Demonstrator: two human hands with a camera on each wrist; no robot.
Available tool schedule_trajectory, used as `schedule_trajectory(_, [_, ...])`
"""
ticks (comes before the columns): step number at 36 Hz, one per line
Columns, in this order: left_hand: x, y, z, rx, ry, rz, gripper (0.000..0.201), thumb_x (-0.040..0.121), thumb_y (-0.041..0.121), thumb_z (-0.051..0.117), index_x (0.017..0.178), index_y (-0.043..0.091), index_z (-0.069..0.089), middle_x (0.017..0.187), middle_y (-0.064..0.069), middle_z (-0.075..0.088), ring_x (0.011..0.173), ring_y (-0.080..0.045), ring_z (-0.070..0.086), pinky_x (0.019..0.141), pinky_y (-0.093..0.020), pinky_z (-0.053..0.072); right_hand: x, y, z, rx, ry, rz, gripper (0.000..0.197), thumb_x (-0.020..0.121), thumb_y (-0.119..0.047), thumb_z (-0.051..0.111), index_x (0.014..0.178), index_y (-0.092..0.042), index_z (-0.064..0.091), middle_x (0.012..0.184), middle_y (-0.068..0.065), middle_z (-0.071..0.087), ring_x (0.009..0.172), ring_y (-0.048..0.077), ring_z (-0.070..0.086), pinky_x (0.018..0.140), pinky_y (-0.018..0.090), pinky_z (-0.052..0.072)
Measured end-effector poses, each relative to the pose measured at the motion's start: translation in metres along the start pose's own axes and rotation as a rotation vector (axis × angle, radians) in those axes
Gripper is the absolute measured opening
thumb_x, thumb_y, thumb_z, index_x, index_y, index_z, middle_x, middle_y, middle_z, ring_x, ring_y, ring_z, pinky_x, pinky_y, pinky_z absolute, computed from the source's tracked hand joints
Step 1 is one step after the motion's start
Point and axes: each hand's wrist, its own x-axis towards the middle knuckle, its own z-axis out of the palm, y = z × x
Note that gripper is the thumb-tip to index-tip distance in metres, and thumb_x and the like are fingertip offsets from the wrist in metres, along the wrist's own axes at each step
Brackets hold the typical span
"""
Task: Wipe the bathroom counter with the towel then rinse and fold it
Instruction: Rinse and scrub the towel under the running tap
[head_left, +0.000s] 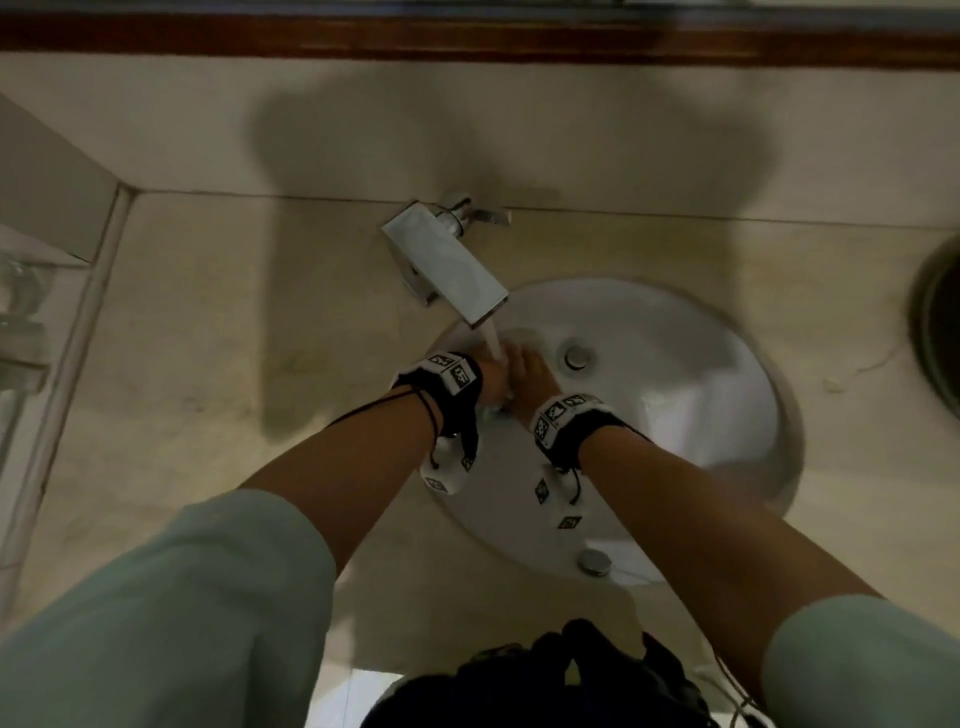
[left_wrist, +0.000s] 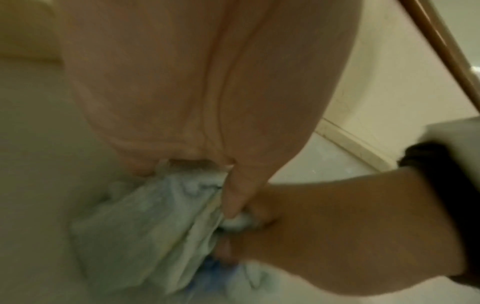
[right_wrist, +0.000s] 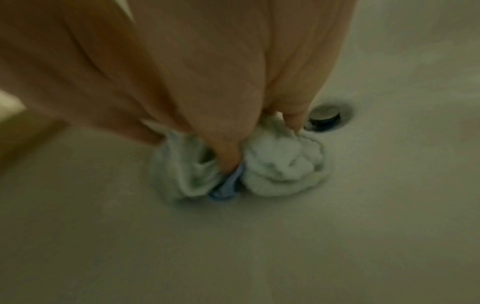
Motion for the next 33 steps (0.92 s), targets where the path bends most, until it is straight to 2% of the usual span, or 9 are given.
schedule_trajectory(6, [-0.040, -0.005, -0.012, -0.215, 0.039, -0.088, 0.048, 0.101, 0.017, 0.041, 0.144, -0.003, 0.030, 0.150, -0.018, 0.034, 0.136, -0.027, 0.036, 0.110, -0.034, 0.028, -0.019, -0.005, -0.028, 0.070, 0.012, 0.008, 0.072, 0.089, -0.018, 0.062, 0.149, -0.017, 0.022, 0.150, 0.017, 0.031, 0.134, 0.038, 0.037, 0.105, 0.045, 0.035])
schedule_trajectory(9, [-0.010, -0.043, 0.004, -0.190, 0.090, -0.089, 0.081, 0.087, 0.044, 0.063, 0.149, 0.011, 0.023, 0.148, -0.010, 0.039, 0.131, -0.023, 0.044, 0.107, -0.037, 0.038, -0.032, -0.013, -0.049, 0.127, 0.001, 0.017, 0.059, 0.092, -0.024, 0.057, 0.145, -0.024, 0.032, 0.147, 0.008, 0.040, 0.132, 0.031, 0.043, 0.103, 0.040, 0.038])
schedule_trajectory(11, [0.005, -0.055, 0.005, -0.127, 0.074, -0.052, 0.095, 0.082, 0.056, 0.064, 0.152, 0.023, 0.010, 0.153, -0.007, 0.029, 0.139, -0.021, 0.031, 0.113, -0.047, 0.027, -0.043, -0.014, -0.063, 0.119, 0.010, 0.030, 0.051, 0.095, -0.022, 0.053, 0.144, -0.018, 0.036, 0.144, 0.008, 0.045, 0.129, 0.029, 0.046, 0.103, 0.033, 0.037])
schedule_trajectory(14, [-0.055, -0.032, -0.017, -0.334, 0.019, 0.110, 0.082, 0.090, 0.028, 0.063, 0.152, 0.015, 0.010, 0.159, -0.009, 0.007, 0.145, -0.027, 0.011, 0.116, -0.043, 0.016, -0.058, -0.010, -0.074, 0.184, 0.060, -0.024, 0.052, 0.088, -0.019, 0.062, 0.137, -0.015, 0.044, 0.135, 0.010, 0.052, 0.122, 0.029, 0.051, 0.097, 0.032, 0.040])
schedule_trajectory(18, [-0.073, -0.035, -0.015, -0.551, 0.051, 0.190, 0.104, 0.084, 0.042, 0.068, 0.151, 0.025, -0.009, 0.159, 0.005, -0.004, 0.146, -0.019, -0.001, 0.118, -0.046, 0.010, -0.077, -0.009, -0.086, 0.371, 0.134, -0.048, 0.057, 0.075, -0.009, 0.075, 0.127, -0.011, 0.051, 0.120, 0.015, 0.061, 0.111, 0.031, 0.059, 0.091, 0.036, 0.048])
schedule_trajectory(22, [-0.093, -0.028, -0.017, -0.710, 0.148, 0.294, 0.095, 0.080, 0.031, 0.075, 0.151, 0.019, 0.014, 0.153, 0.000, 0.024, 0.139, -0.019, 0.025, 0.110, -0.035, 0.025, -0.089, -0.010, -0.100, 0.447, 0.231, -0.070, 0.062, 0.068, -0.010, 0.083, 0.121, -0.005, 0.052, 0.113, 0.012, 0.059, 0.101, 0.026, 0.058, 0.080, 0.033, 0.049])
schedule_trajectory(26, [-0.100, -0.029, -0.020, -0.805, 0.405, 0.270, 0.053, 0.079, 0.023, 0.076, 0.127, 0.009, 0.055, 0.132, -0.008, 0.056, 0.121, -0.025, 0.052, 0.090, -0.023, 0.037, -0.100, -0.015, -0.115, 0.489, 0.282, -0.043, 0.062, 0.063, -0.020, 0.088, 0.113, -0.008, 0.053, 0.104, 0.007, 0.059, 0.090, 0.019, 0.057, 0.070, 0.030, 0.047])
schedule_trajectory(29, [-0.104, -0.029, -0.021, -0.871, 0.459, 0.293, 0.047, 0.082, 0.017, 0.074, 0.124, 0.003, 0.058, 0.130, -0.012, 0.057, 0.121, -0.027, 0.052, 0.085, -0.017, 0.037, -0.106, -0.020, -0.123, 0.476, 0.261, -0.013, 0.066, 0.063, -0.029, 0.089, 0.114, -0.011, 0.051, 0.105, 0.005, 0.061, 0.092, 0.020, 0.059, 0.075, 0.033, 0.051])
schedule_trajectory(33, [-0.113, -0.028, -0.021, -0.958, 0.514, 0.266, 0.039, 0.084, 0.018, 0.071, 0.120, 0.004, 0.062, 0.128, -0.014, 0.059, 0.120, -0.029, 0.051, 0.094, -0.026, 0.038, -0.110, -0.023, -0.126, 0.471, 0.255, 0.009, 0.070, 0.065, -0.036, 0.087, 0.118, -0.013, 0.047, 0.111, 0.006, 0.061, 0.098, 0.023, 0.061, 0.079, 0.035, 0.052])
